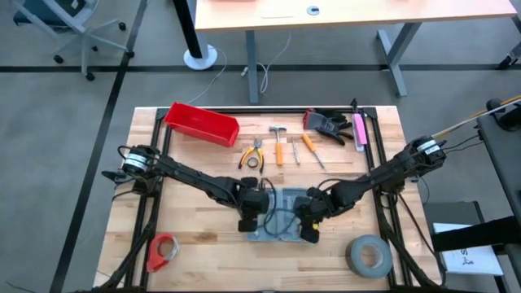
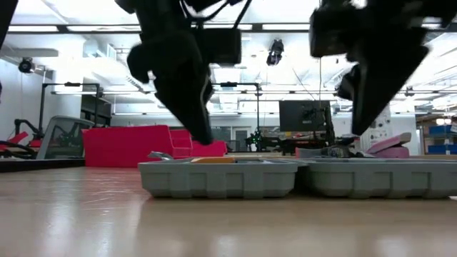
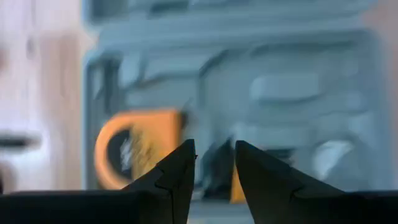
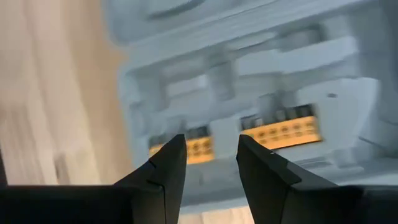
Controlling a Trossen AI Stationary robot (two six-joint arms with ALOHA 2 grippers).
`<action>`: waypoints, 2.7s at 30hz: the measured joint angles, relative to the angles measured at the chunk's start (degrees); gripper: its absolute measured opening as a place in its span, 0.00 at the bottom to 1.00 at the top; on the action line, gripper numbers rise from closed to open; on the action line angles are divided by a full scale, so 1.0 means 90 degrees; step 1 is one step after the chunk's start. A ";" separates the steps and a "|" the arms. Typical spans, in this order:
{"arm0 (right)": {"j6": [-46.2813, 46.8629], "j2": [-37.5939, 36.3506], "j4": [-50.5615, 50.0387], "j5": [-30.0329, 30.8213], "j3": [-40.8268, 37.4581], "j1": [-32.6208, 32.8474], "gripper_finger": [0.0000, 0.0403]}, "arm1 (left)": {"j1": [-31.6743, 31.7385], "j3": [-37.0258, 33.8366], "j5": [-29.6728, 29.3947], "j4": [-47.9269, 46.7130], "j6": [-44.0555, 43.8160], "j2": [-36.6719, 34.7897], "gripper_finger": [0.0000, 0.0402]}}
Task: Prefit tool cases
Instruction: Remove the bottom yellow screwdriver bit set set from the prefit tool case to the table
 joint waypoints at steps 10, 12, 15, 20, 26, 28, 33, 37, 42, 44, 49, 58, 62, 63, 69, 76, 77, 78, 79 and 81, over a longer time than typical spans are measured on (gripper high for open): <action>-0.1099 0.0005 0.0077 -0.0112 0.0000 0.0425 0.34 | -0.0523 -0.0160 0.0221 0.1413 0.0369 -0.0281 0.27; -0.1430 0.0005 0.0089 -0.0122 0.0000 0.0440 0.34 | -0.0587 -0.0250 0.0232 0.1725 0.0283 -0.0421 0.27; -0.1877 0.0005 0.0091 -0.0106 0.0000 0.0437 0.34 | -0.0652 -0.0452 0.0240 0.2316 0.0099 -0.0642 0.28; -0.2621 0.0005 0.0039 0.0085 0.0000 0.0437 0.34 | -0.0680 -0.1224 0.0519 0.3769 -0.0458 -0.1072 0.30; -0.3330 0.0136 0.0038 0.0127 0.0014 0.0435 0.31 | -0.0685 -0.2164 0.0541 0.5064 -0.1334 -0.1326 0.32; -0.3579 0.0359 -0.0027 0.0057 0.0109 0.0435 0.30 | -0.0685 -0.2316 0.0536 0.5181 -0.1543 -0.1327 0.32; -0.4228 0.1080 -0.0668 0.0015 0.0788 0.0435 0.29 | -0.0685 -0.2534 0.0523 0.5335 -0.1786 -0.1374 0.30; -0.4782 0.1604 -0.1304 0.0018 0.1397 0.0435 0.31 | -0.0712 -0.2610 0.0549 0.5320 -0.1826 -0.1503 0.28; -0.5315 0.1884 -0.1802 0.0080 0.1840 0.0468 0.33 | -0.0771 -0.2764 0.0556 0.5328 -0.1856 -0.1875 0.27; -0.5500 0.1892 -0.1951 0.0096 0.1930 0.0505 0.33 | -0.0789 -0.2884 0.0532 0.5350 -0.1996 -0.2044 0.28; -0.6033 0.1855 -0.2249 0.0241 0.2138 0.0591 0.35 | -0.0789 -0.3218 0.0519 0.5272 -0.2741 -0.2193 0.29; -0.7058 0.1855 -0.2557 0.0249 0.2142 0.0644 0.38 | -0.0787 -0.3552 0.0524 0.5367 -0.3400 -0.2102 0.27; -0.7400 0.1855 -0.2415 0.0253 0.2142 0.0644 0.37 | -0.0770 -0.3451 0.0514 0.5390 -0.3330 -0.2104 0.27; -0.7473 0.1855 -0.2414 0.0253 0.2142 0.0644 0.37 | -0.0760 -0.3444 0.0514 0.5396 -0.3326 -0.2107 0.27; -0.7974 0.1884 -0.2135 0.0249 0.2140 0.0644 0.35 | -0.0730 -0.3441 0.0504 0.5367 -0.3392 -0.2109 0.29; -0.8464 0.1887 -0.1923 0.0234 0.2070 0.0641 0.39 | -0.0719 -0.3451 0.0499 0.5355 -0.3727 -0.2178 0.32; -0.8555 0.1887 -0.1911 0.0234 0.2031 0.0640 0.40 | -0.0718 -0.3451 0.0499 0.5355 -0.3727 -0.2225 0.33; -0.8625 0.1887 -0.1920 0.0235 0.1981 0.0623 0.40 | -0.0719 -0.3451 0.0499 0.5352 -0.3727 -0.2282 0.33; -0.8692 0.1887 -0.1933 0.0229 0.1930 0.0614 0.40 | -0.0717 -0.3451 0.0499 0.5339 -0.3729 -0.2353 0.33; -0.8787 0.1889 -0.1908 0.0225 0.1856 0.0571 0.41 | -0.0719 -0.3451 0.0499 0.5309 -0.3751 -0.2464 0.34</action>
